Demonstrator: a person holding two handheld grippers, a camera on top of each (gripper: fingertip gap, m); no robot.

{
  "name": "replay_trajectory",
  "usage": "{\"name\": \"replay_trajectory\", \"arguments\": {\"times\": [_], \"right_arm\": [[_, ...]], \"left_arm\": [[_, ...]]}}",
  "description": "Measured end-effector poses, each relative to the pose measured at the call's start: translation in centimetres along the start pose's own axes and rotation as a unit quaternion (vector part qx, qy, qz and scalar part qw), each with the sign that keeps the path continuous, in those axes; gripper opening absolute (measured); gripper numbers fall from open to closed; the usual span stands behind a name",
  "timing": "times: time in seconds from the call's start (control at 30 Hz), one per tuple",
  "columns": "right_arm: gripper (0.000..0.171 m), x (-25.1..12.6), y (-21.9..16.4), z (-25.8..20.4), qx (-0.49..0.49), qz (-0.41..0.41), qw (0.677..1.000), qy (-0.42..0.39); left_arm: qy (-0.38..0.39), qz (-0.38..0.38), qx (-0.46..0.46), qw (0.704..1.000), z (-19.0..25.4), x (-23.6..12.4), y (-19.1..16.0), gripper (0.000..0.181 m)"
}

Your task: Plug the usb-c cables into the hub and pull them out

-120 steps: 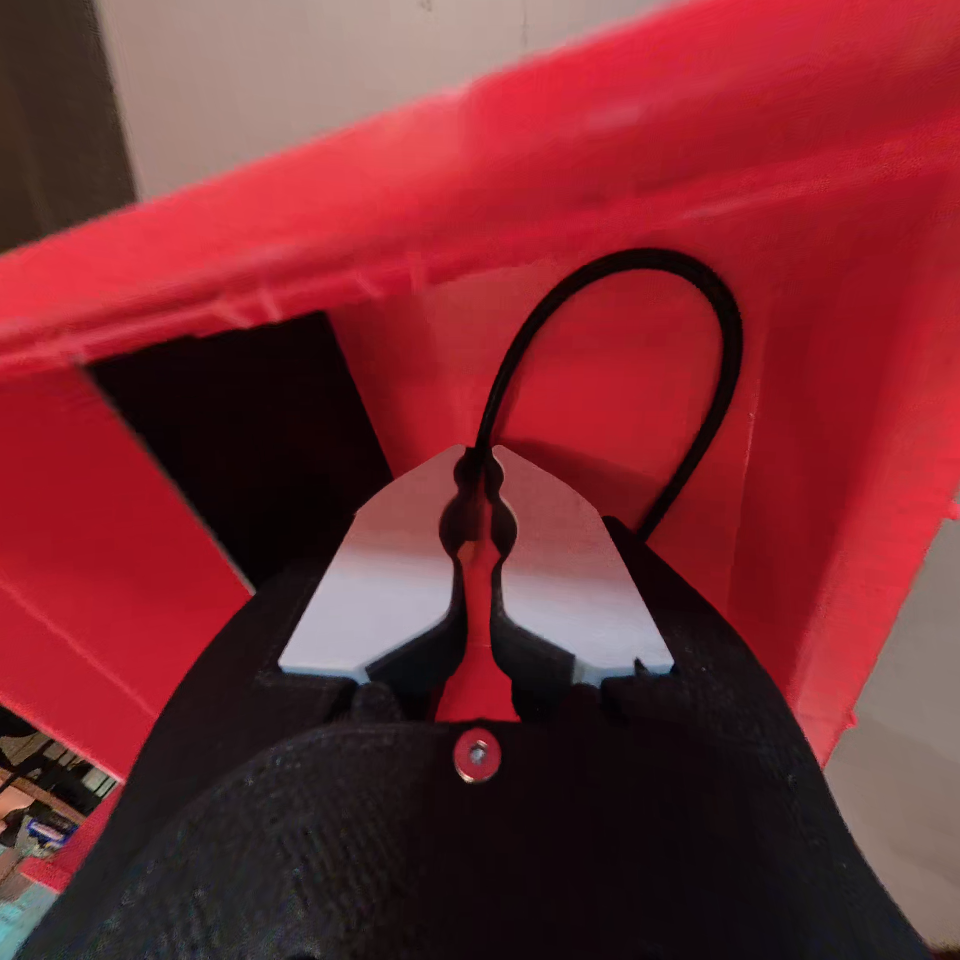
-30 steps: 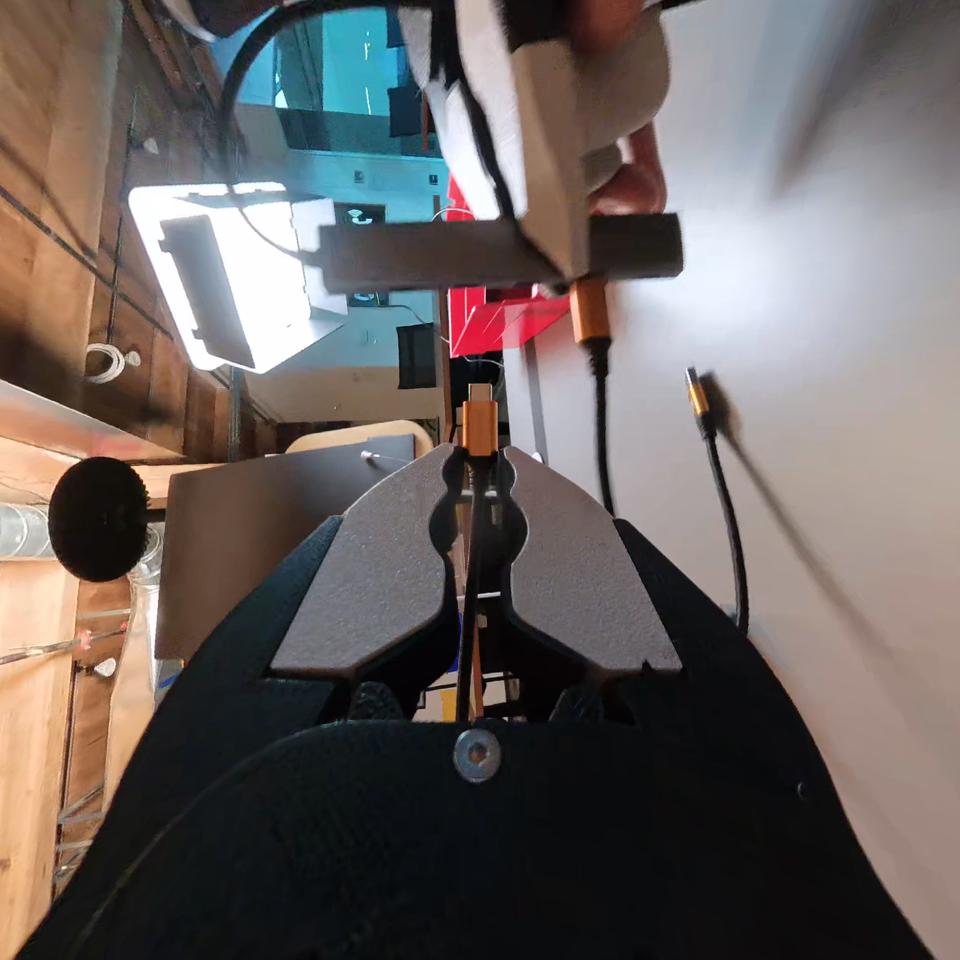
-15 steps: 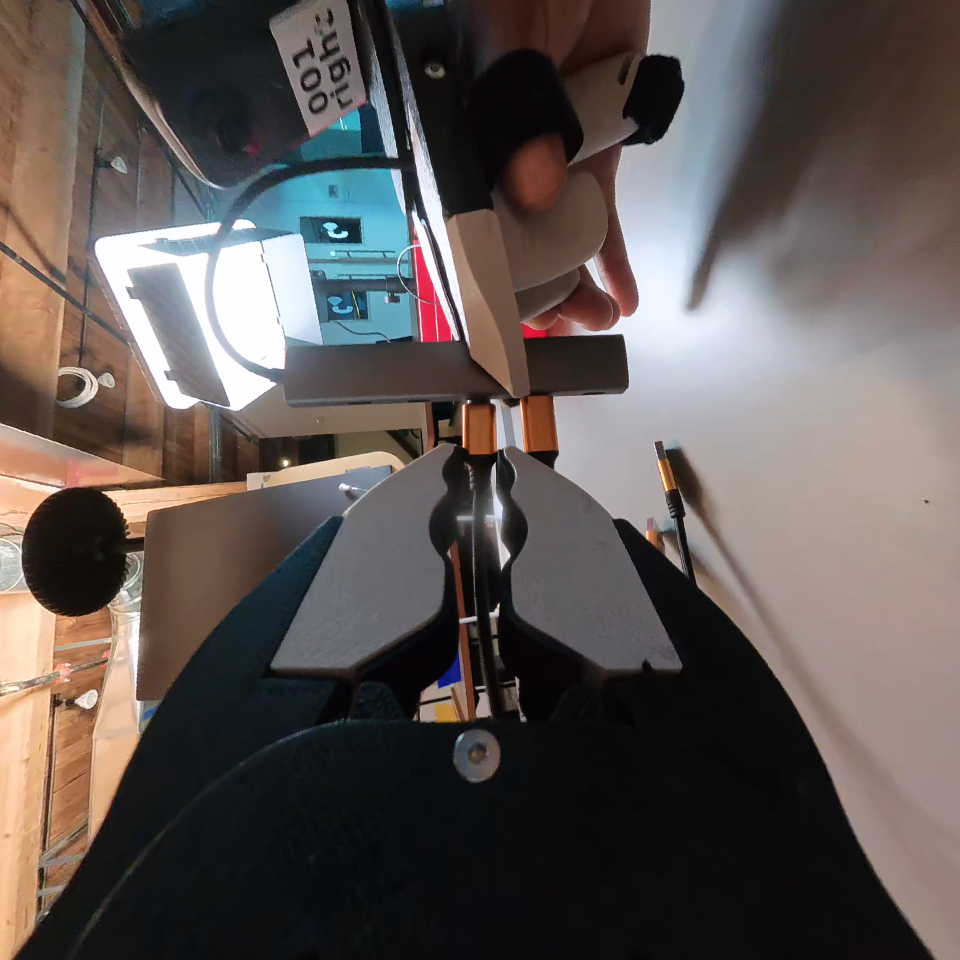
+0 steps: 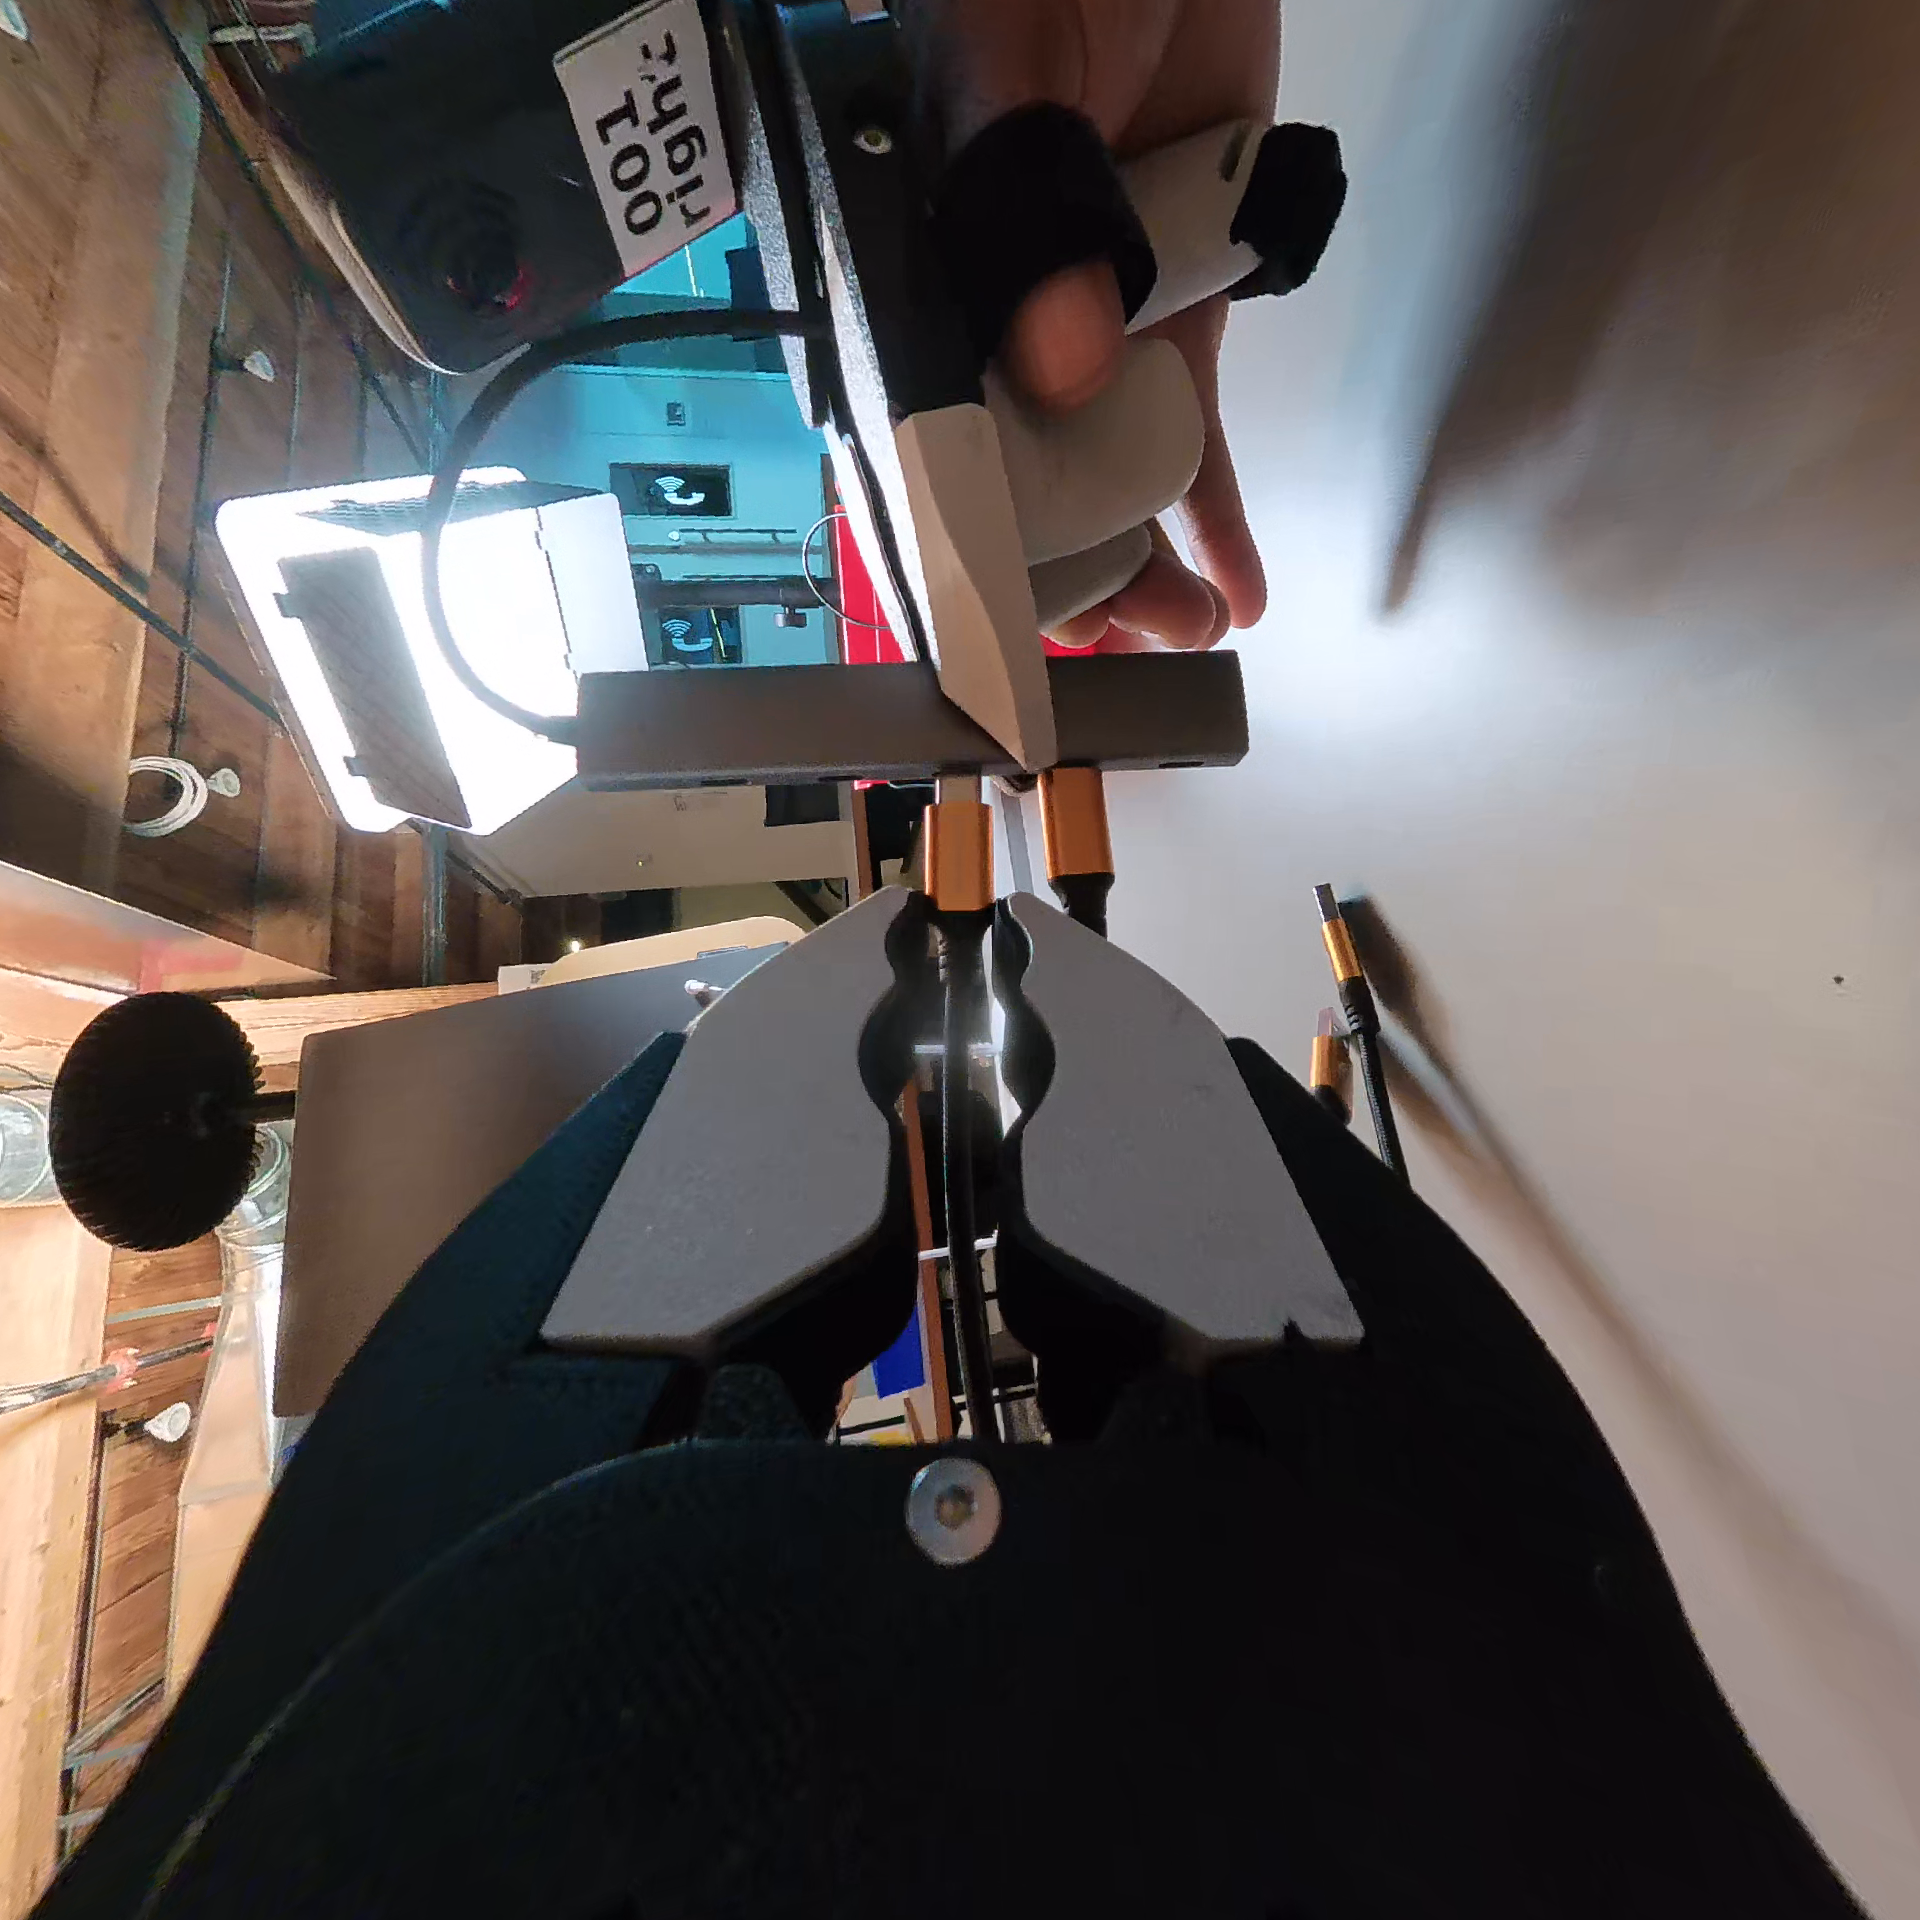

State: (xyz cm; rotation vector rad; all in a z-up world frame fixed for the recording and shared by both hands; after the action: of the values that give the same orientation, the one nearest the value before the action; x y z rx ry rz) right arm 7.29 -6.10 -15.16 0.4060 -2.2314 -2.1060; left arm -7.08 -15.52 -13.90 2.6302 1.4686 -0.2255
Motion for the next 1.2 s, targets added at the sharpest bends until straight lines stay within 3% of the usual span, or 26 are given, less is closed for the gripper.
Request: {"name": "replay_trajectory", "arguments": {"times": [0.43, 0.8, 0.93, 1.07, 1.13, 1.2], "right_arm": [[0.01, 0.4, -0.2, -0.2, -0.001, -0.019, 1.0, -0.003], [0.009, 1.5, -0.2, -0.6, -0.038, -0.113, 0.992, -0.041], [0.01, 1.5, 0.6, -0.3, -0.021, -0.08, 0.995, -0.047], [0.01, 0.5, 0.6, 0.2, 0.0, -0.049, 0.998, -0.048], [0.01, -0.1, 0.5, 0.4, 0.012, -0.035, 0.998, -0.047], [0.01, -0.6, 0.8, 0.4, 0.009, -0.009, 0.999, -0.051]], "left_arm": [[-0.008, 0.006, -0.011, 1.0, 0.3, 0.1, 0.2, 0.012], [-0.045, 0.005, -0.023, 0.999, 1.1, 0.4, -0.2, 0.011], [-0.033, 0.033, -0.1, 0.994, -0.1, 0.2, -1.3, 0.014], [-0.043, 0.054, -0.273, 0.959, -2.8, -0.9, -3.6, 0.034], [-0.06, 0.077, -0.384, 0.918, -3.9, -1.7, -5.3, 0.035], [-0.094, 0.106, -0.496, 0.857, -4.3, -2.1, -7.0, 0.036]]}}
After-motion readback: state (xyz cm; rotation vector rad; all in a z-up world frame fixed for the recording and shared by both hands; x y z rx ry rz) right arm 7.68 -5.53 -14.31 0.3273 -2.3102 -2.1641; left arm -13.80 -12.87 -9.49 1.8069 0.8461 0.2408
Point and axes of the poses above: each gripper's, where its closed fingertips meet, x out along the fingers, y out of its top, z = x × y across the jaws, the point moved 9 cm from there along -x, back along the fingers, and after that the axes turned 2 degrees about z, right-handed, at the moved point
